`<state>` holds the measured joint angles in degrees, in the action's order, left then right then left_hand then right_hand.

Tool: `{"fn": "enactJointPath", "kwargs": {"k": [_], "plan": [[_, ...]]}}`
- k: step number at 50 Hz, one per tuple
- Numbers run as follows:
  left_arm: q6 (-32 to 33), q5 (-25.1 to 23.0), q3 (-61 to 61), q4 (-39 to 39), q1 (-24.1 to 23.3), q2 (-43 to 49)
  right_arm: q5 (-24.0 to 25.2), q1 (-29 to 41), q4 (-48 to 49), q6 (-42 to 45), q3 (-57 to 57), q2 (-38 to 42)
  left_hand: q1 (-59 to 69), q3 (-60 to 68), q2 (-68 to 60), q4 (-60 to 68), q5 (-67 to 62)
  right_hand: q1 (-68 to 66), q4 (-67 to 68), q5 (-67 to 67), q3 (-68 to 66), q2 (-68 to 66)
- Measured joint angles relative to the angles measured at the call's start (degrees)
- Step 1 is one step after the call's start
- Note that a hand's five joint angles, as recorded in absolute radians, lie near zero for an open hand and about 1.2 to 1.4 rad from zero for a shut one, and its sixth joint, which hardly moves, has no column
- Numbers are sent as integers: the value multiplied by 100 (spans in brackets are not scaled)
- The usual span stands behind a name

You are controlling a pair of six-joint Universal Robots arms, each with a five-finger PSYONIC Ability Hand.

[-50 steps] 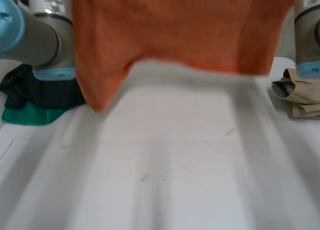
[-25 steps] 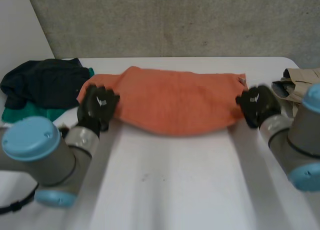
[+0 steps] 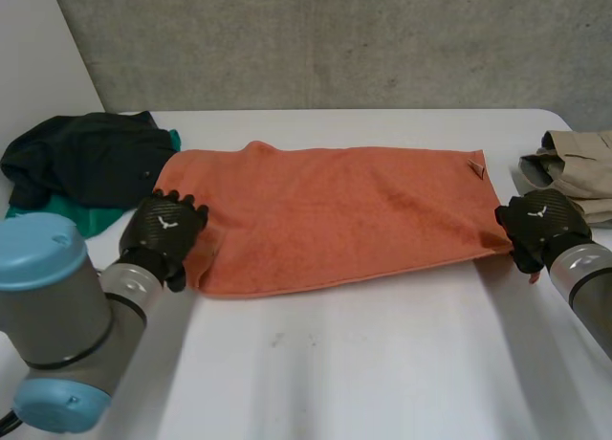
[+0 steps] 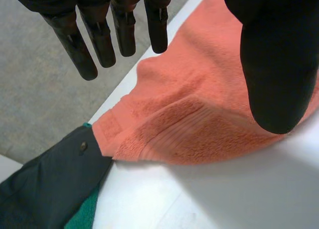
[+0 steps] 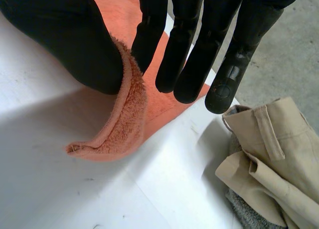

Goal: Fold the laundry.

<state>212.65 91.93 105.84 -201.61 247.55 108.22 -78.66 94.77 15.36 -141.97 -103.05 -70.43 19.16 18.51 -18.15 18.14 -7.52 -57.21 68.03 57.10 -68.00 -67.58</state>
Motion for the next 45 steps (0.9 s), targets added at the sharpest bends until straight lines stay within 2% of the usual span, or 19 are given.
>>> {"fn": "enactJointPath", "kwargs": {"k": [3,11,18,21,26,30,33,34,39,41,45], "plan": [[-195,-188,20,79,179,-33,64,-58,-3,-118,10,13,0,0,0,0,0,0,0,0,0,1],[-586,-1208,177,596,832,-18,211,-103,-15,-382,0,22,0,0,0,0,0,0,0,0,0,0],[-495,-1837,83,183,1031,94,222,-99,-15,-394,-6,39,38,67,-146,99,-220,0,0,0,0,1],[-330,-2034,-51,-14,1042,226,218,-96,-15,-389,-11,49,126,223,-261,263,-360,0,0,0,0,1],[723,-2414,-883,-145,1027,844,208,-92,-16,-384,-31,66,307,403,-433,437,-532,0,0,0,0,1],[1556,-2487,-1905,441,1006,1549,205,-95,-16,-384,-51,83,307,403,-446,452,-546,0,0,0,0,0],[1867,-2492,-2469,926,989,1942,211,-99,-16,-381,-69,100,307,403,-446,452,-546,0,0,0,0,0],[2038,-2491,-2862,1310,975,2213,216,-103,-16,-378,-82,109,307,403,-447,452,-546,0,0,0,0,1],[2323,-2464,-3700,2066,954,2779,231,-105,-16,-362,-110,137,308,428,-472,469,-557,0,0,0,0,1],[2341,-2459,-3777,2119,952,2830,231,-105,-16,-360,-112,139,308,428,-472,469,-557,0,0,0,0,1],[2383,-2428,-4175,2341,950,3100,236,-104,-16,-343,-121,153,1154,1155,-1180,1211,-1252,0,0,0,0,1]]}}
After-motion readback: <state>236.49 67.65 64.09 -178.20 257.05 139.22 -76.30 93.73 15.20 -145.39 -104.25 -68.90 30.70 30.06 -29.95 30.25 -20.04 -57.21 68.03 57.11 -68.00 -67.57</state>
